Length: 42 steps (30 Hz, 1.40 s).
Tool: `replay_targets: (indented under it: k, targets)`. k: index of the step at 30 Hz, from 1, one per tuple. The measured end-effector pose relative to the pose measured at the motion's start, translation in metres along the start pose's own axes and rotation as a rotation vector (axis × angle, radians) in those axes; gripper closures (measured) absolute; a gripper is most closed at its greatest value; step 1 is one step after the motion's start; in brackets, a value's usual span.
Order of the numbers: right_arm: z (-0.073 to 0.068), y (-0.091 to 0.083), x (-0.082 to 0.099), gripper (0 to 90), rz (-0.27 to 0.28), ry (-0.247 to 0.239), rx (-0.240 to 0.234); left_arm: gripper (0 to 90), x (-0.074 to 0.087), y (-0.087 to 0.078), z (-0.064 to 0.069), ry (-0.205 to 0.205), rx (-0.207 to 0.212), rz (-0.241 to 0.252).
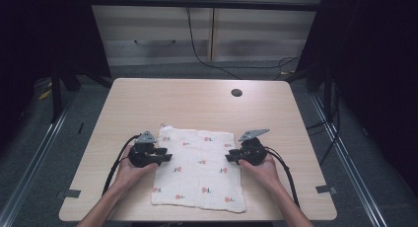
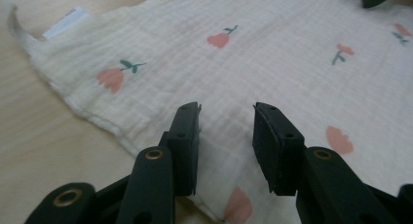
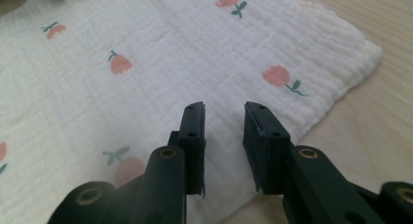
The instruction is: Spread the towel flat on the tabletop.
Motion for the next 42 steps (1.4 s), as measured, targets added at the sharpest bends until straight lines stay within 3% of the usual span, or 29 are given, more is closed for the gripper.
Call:
replay_targets:
  k: [4, 10, 15, 19, 22, 24, 26, 28, 35, 42]
  targets:
    - [0.002, -0.01, 0.008, 69.6, 0.007, 0.021, 0.008, 62.2, 0.003, -0.003, 0.003, -0.018, 0.025, 0.0]
    - [-0.001, -0.02, 0.019, 69.7, 0.019, 0.028, 0.01, 60.9, 0.005, -0.005, 0.011, -0.012, 0.027, -0.007]
    - [-0.01, -0.023, 0.025, 70.2, 0.006, 0.02, 0.006, 60.9, 0.008, -0.009, 0.019, 0.027, 0.022, -0.002]
    - [-0.016, -0.026, 0.031, 71.5, 0.008, 0.031, -0.011, 60.9, 0.009, -0.009, 0.02, 0.013, 0.036, 0.004]
    - [-0.017, -0.029, 0.031, 71.7, -0.002, 0.029, -0.005, 61.0, 0.008, -0.009, 0.021, 0.037, 0.035, 0.002]
    - [-0.012, -0.033, 0.025, 71.8, 0.016, 0.021, 0.006, 62.7, 0.007, -0.008, 0.02, 0.035, 0.034, -0.004]
    - [-0.002, -0.042, 0.012, 72.6, 0.08, 0.033, 0.022, 62.9, 0.007, -0.008, 0.019, 0.033, 0.037, -0.001]
    - [0.008, -0.047, 0.004, 72.6, 0.094, 0.027, 0.042, 62.8, 0.008, -0.008, 0.019, 0.033, 0.038, 0.001]
    - [0.042, -0.031, -0.013, 67.9, 0.097, 0.057, 0.066, 62.2, 0.009, -0.008, 0.02, 0.031, 0.031, 0.011]
    - [0.056, -0.014, -0.019, 63.9, 0.07, 0.068, 0.078, 62.3, 0.009, -0.008, 0.02, 0.026, 0.034, 0.018]
Point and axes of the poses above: each handheld gripper's, and its own axes: y roughly forward along the jaws, x roughly out of its underside, z roughly to its right, the point moved 6 cm from there along y, roughly forward along the jaws, and after that the axes turned 15 degrees about -x, right-handed, at the moved point
